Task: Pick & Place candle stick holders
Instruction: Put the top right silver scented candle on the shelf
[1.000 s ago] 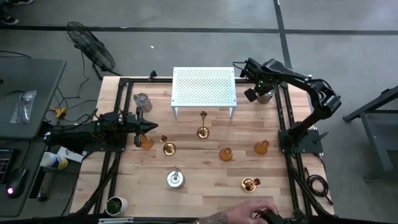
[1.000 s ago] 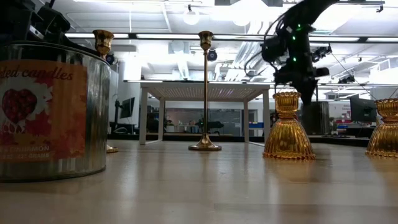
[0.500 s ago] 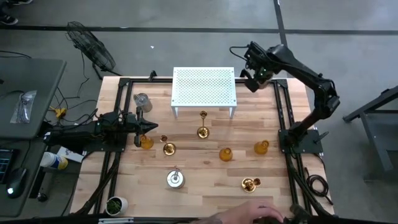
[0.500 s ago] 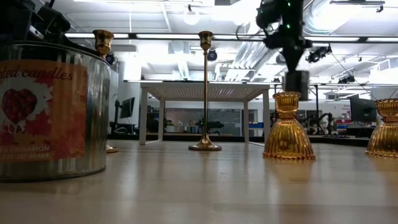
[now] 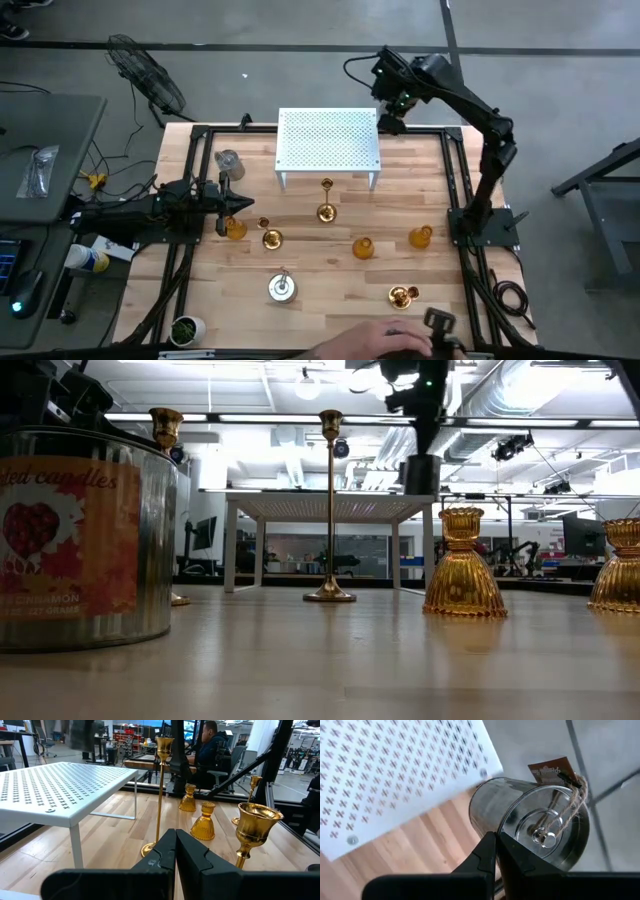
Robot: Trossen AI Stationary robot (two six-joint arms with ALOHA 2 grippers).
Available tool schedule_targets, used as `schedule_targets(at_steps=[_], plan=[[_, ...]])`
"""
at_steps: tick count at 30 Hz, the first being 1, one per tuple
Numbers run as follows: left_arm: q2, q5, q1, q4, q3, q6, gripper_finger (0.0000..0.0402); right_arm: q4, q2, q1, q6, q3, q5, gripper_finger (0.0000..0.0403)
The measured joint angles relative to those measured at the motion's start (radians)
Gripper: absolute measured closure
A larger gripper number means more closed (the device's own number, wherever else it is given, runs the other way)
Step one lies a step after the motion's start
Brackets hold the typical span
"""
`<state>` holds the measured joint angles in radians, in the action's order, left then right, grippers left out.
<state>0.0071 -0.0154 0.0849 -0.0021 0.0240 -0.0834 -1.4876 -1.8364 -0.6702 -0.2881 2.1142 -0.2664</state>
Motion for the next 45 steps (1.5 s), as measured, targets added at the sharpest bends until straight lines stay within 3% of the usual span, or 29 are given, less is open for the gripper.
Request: schedule_targets(at_steps=[6,15,20,34,45], plan=[[0.000,0.000,0.000,0.000,0.000,0.000,0.0398,0.013,-0.052,0.038,-0.095,0.075,0.065,0.0400],[0.000,0.000,0.000,0.000,0.000,0.000,0.0398,0.091,-0.053,0.088,-0.390,0.078,0.092,0.0400],[0.000,0.000,0.000,0.000,0.000,0.000,0.0398,0.108,-0.079,0.095,-0.473,0.079,0.091,0.0399],[0.000,0.000,0.000,0.000,0.000,0.000,0.0398,0.047,-0.097,0.101,-0.527,0.078,0.135,0.0399],[0.000,0.000,0.000,0.000,0.000,0.000,0.0398,0.060,-0.118,0.091,-0.523,0.078,0.094,0.0399]])
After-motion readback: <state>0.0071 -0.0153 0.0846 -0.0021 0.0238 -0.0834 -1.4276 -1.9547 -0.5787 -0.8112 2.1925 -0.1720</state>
